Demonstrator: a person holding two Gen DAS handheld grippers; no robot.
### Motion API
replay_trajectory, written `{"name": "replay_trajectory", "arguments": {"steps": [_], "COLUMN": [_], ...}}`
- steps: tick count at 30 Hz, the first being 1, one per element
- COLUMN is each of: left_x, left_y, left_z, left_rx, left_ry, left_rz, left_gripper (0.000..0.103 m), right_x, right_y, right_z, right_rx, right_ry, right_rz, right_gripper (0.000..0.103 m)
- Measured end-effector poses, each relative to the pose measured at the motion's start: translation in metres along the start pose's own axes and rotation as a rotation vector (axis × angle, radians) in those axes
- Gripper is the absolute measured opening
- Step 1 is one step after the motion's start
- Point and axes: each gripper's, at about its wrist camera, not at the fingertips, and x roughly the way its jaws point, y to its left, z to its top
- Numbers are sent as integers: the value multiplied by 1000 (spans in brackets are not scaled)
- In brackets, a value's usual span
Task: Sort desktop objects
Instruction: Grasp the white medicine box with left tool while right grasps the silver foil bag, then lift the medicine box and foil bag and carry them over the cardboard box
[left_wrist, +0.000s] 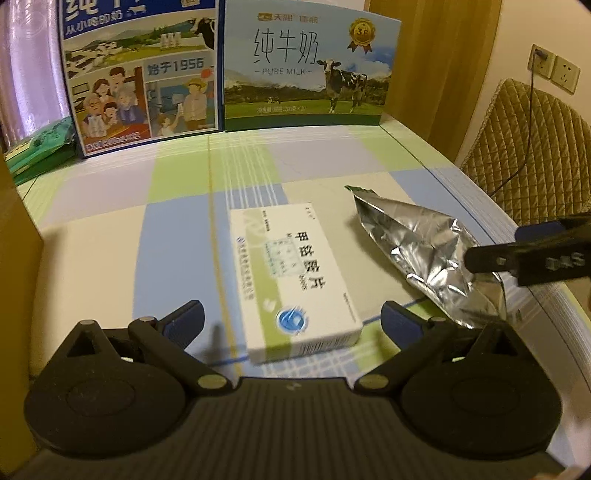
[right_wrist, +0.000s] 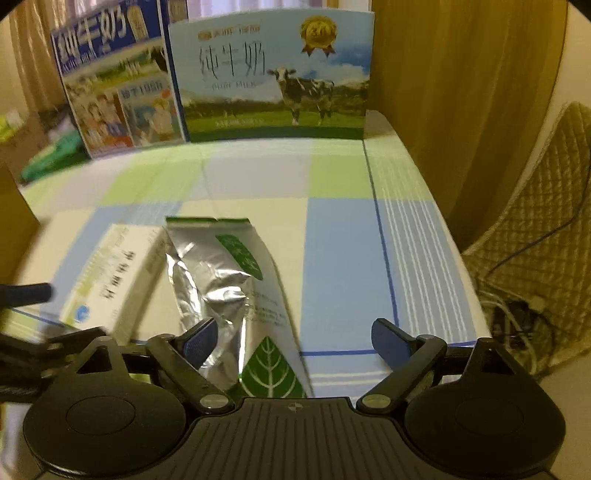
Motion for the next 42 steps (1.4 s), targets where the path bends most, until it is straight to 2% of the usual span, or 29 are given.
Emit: {"name": "replay_trajectory", "arguments": {"steps": [1,4,6,12,16,18,19,20,23,25,34,37,39,42], "left_x": [3,13,17,19,8,0,-5,-10,-25,-38,-106,-128,-140,-149], "left_y": [-1,-1,-1,7,7,6,5,4,0,-2,-11,-13,-14,-13], "left_z": [2,7,9,12,3,-5,-9,-14,-28,-39,-109,-128,-136,-142], "left_rx": [-2,0,10,6,6,3,4,3,-13,-24,-41,-46,-38,-37], "left_ry": [2,20,30,51,61,68,71,73,82,85,102,110,113,109], "left_rz": [4,14,19,8,15,19,20,23,26,17,-14,-15,-6,2], "left_gripper": [98,86,71,69,69,69,69,69,68,68,68,69,69,69], "right_x": [-2,-2,1,20,36,38,36,33,18,5,-86,-110,-120,-127], "right_y": [1,9,17,43,49,48,47,46,41,39,61,72,76,78], "right_z": [0,-2,-3,-9,-9,-10,-11,-13,-20,-30,-114,-136,-148,-158], "right_rx": [-11,-78,-127,-277,-283,-265,-261,-253,-196,-152,19,28,7,1], "right_ry": [-6,-7,-3,21,57,59,53,47,63,81,134,143,143,131], "right_rz": [10,36,55,75,61,42,19,11,14,19,58,64,61,57], "right_gripper": [88,88,89,90,89,80,67,60,50,49,49,49,51,62]}}
